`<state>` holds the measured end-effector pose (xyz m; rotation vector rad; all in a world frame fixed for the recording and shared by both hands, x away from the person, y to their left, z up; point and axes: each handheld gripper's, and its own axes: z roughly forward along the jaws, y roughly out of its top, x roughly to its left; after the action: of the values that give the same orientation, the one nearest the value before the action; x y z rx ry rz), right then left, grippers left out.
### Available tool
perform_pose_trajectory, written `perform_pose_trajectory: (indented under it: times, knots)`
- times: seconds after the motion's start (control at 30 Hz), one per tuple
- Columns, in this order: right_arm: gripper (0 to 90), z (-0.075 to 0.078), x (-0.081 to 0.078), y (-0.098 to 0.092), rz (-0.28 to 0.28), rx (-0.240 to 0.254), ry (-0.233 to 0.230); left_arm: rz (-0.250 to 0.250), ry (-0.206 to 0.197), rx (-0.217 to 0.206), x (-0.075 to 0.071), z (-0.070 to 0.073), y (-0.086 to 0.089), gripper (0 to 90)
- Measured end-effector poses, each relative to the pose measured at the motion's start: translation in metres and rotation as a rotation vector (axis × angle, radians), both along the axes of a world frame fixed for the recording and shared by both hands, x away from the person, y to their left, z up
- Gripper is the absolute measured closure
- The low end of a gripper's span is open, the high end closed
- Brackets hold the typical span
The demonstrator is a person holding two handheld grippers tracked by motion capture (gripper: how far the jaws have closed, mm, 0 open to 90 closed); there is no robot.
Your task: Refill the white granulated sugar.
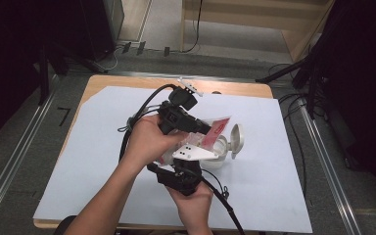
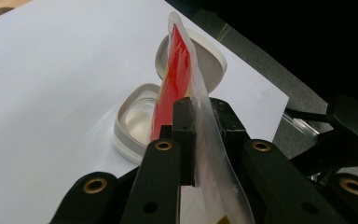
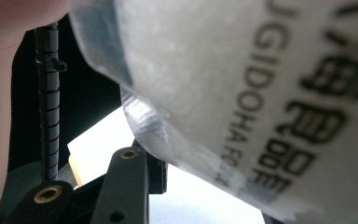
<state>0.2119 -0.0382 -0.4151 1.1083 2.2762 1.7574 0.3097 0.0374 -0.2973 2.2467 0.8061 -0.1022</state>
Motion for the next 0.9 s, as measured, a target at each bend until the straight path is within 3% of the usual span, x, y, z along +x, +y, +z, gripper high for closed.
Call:
perform_pose_trajectory:
  times: [0.33, 0.9]
  knots:
    - [63.6, 0.0022, 0.0023, -0.0001, -0.002, 0.002, 0.016, 0.014, 0.023, -0.012, 0.0046, -0.0004, 0.0013, 82.3]
    - [63.5, 0.0035, 0.0009, -0.0013, 0.000, 0.014, 0.024, 0.009, 0.010, 0.001, 0.0002, 0.0014, -0.0032, 82.2]
